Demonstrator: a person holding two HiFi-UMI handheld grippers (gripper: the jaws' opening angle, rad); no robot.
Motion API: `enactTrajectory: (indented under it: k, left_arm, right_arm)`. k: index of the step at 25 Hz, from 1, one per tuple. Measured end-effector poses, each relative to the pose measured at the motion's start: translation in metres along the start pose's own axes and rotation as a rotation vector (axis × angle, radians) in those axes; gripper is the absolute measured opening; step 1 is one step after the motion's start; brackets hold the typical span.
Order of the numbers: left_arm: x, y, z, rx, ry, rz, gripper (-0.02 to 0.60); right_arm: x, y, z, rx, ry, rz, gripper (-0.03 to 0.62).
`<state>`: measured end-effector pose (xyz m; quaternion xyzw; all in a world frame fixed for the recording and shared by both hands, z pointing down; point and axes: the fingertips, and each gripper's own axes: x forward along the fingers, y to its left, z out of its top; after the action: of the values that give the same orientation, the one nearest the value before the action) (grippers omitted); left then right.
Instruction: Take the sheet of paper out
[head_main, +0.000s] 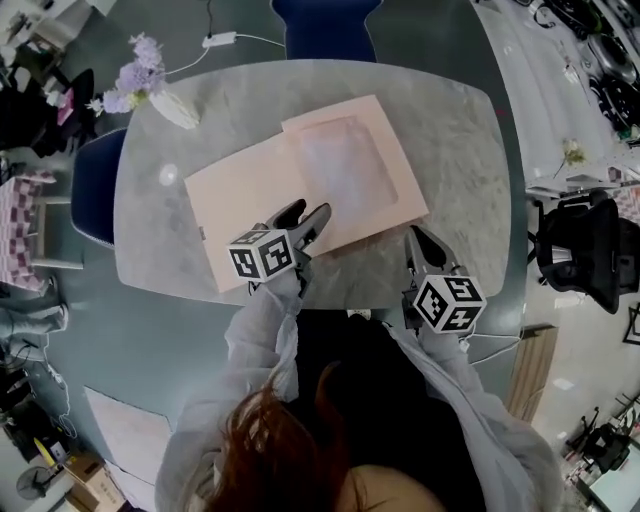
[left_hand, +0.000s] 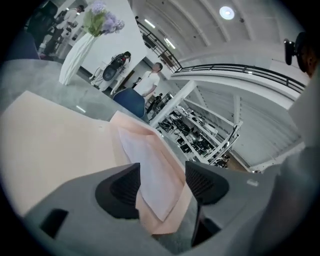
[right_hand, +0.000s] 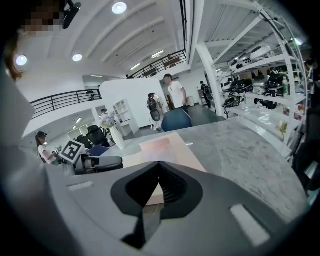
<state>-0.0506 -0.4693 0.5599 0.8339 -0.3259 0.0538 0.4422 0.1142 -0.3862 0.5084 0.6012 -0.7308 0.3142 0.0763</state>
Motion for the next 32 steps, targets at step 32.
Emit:
enactTrajectory:
  k: [32]
  left_arm:
    - [0.092, 0.064, -0.012, -0.381, 0.243, 0.044, 0.245]
  right_arm:
    - [0.033, -0.016, -0.003, 0.065, 0.058, -0.157, 0.011]
